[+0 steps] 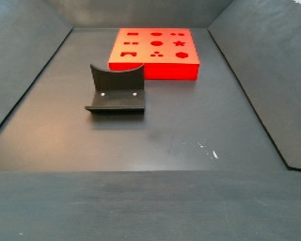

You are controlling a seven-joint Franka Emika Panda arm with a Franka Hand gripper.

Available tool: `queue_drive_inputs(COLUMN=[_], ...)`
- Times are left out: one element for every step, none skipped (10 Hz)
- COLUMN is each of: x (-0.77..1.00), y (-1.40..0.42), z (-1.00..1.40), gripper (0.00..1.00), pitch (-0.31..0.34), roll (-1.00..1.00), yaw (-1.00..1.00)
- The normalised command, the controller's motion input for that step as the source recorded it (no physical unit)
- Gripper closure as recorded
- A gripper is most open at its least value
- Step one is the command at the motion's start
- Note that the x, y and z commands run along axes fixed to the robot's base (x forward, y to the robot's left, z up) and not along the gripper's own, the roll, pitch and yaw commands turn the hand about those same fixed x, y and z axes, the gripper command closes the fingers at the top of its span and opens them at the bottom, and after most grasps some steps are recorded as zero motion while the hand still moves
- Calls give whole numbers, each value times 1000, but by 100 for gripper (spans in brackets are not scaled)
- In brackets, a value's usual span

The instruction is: Insert the arch object.

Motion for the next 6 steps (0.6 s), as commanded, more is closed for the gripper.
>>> queue_drive_inputs(x=[60, 151, 286, 489, 626, 657], y=[57, 289, 334, 383, 406, 417], z=[-200, -437, -549, -574, -563, -543], gripper=[100, 100, 100, 100, 100, 100], pitch=[0, 0, -31, -50, -49, -59], roll=[0, 0, 3, 0, 0, 0], yaw=[0, -49, -74, -94, -134, -149])
